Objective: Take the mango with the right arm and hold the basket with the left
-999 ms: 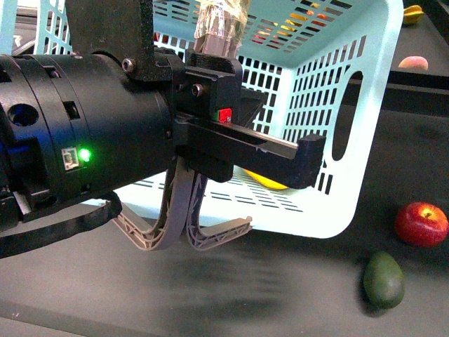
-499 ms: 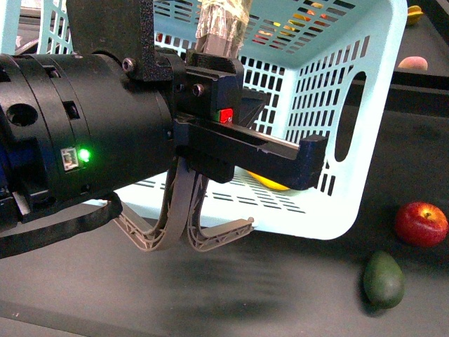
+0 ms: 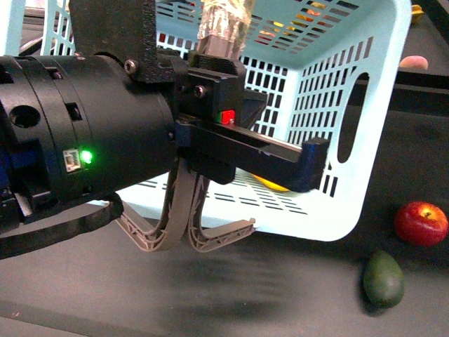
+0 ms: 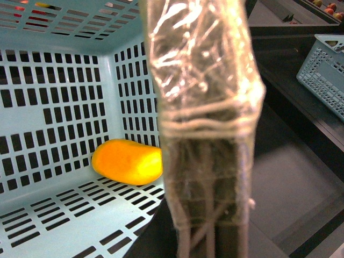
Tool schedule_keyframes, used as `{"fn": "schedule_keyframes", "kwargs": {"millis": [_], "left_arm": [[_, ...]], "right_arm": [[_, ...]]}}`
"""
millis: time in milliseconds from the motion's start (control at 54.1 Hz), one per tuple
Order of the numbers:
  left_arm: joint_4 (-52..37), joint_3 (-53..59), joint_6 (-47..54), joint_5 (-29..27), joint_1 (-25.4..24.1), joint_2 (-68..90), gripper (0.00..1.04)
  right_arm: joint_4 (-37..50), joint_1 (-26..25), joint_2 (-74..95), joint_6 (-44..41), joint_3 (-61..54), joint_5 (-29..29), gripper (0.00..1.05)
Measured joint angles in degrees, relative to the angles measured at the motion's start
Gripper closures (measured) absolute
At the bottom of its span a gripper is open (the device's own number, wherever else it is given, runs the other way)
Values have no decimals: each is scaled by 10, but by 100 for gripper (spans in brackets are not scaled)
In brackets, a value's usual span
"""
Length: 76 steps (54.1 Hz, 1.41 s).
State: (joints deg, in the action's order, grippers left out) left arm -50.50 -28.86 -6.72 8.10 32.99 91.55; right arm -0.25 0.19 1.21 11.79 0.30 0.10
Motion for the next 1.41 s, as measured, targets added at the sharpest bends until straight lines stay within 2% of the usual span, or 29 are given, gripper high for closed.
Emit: {"fn": "schedule_keyframes", "kwargs": {"millis": [55,166,240,333,407,1406], "left_arm": [[0,0,-3,0,-1,0,98],[0,0,-2,0,-1,0,98],[0,0,-2,0,-1,0,98],[0,0,-4,0,-1,0,98],[0,0,-2,0,-1,0,98],[0,0,-2,0,-1,0,98]], "right_arm": [[3,0,-9,-52,1,0,41],[2,0,-10,-88,0,0,57],[2,0,-10,-103,0,0,73],[2,0,-10,-108,0,0,85],[2,0,-10,-112,0,0,103],[2,0,-10,-115,0,0,103]]}}
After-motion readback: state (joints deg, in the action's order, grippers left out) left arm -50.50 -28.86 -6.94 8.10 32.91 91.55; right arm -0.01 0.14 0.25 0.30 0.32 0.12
